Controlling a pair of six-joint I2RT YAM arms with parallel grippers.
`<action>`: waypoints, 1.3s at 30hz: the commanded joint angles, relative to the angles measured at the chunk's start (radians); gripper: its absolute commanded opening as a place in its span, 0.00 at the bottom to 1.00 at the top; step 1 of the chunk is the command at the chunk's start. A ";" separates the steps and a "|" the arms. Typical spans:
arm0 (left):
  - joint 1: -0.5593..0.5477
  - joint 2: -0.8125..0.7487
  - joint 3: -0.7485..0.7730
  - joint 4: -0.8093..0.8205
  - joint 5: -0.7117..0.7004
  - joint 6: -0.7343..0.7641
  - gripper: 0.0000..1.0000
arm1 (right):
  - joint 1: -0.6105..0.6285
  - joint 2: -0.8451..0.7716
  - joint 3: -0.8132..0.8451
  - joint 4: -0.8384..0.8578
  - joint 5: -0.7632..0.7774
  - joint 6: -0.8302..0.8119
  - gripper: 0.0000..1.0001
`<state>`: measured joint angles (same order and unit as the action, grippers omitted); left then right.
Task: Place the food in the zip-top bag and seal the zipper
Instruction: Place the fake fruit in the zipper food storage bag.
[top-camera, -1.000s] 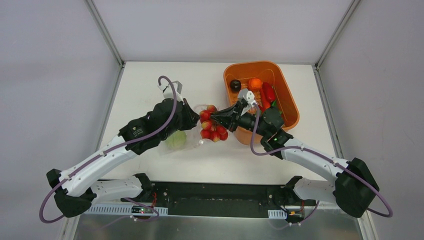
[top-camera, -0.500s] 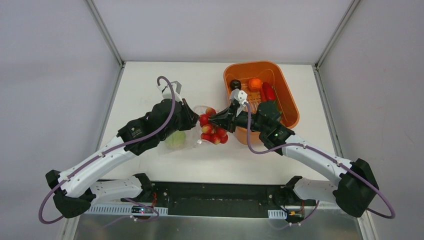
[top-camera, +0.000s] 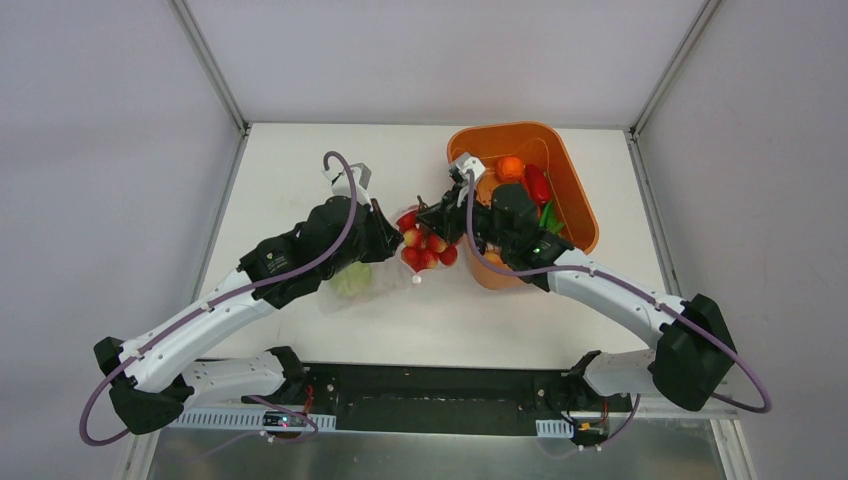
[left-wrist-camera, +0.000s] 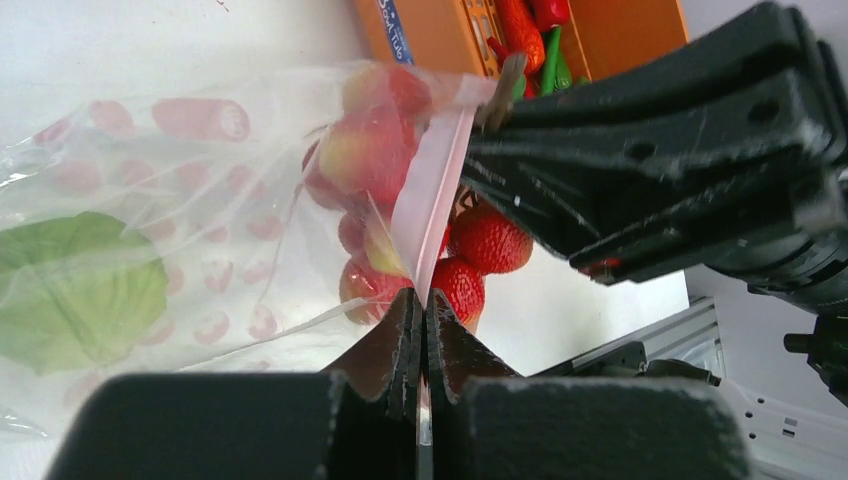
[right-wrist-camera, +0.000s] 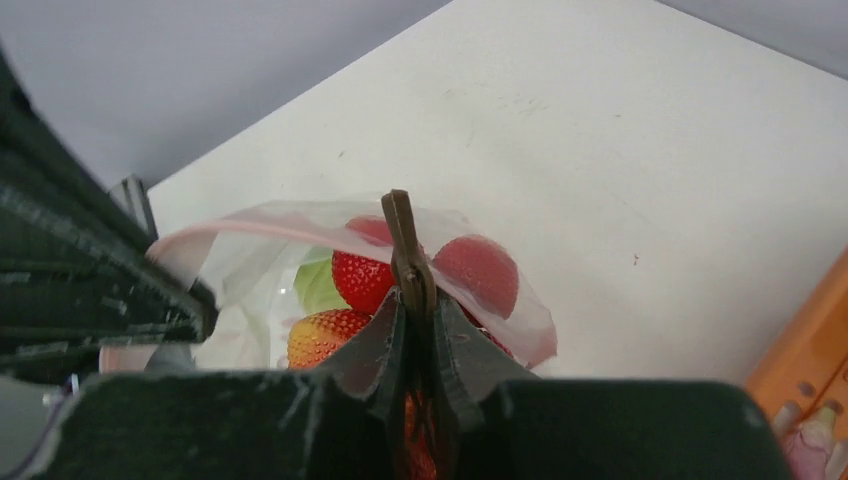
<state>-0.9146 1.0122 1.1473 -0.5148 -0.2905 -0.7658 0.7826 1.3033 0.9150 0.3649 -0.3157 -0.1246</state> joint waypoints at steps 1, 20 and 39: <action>0.008 -0.019 0.038 0.015 0.025 0.018 0.00 | 0.002 0.015 0.110 0.018 0.251 0.233 0.00; 0.007 0.020 0.048 0.088 0.043 -0.009 0.00 | 0.150 0.003 0.122 0.025 0.715 0.484 0.00; 0.007 -0.130 0.018 0.151 0.048 -0.045 0.00 | 0.176 0.013 0.042 0.322 0.195 0.162 0.26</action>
<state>-0.9146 0.9249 1.1603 -0.4370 -0.2424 -0.7898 0.9535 1.3094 0.8207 0.7837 0.0940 0.1654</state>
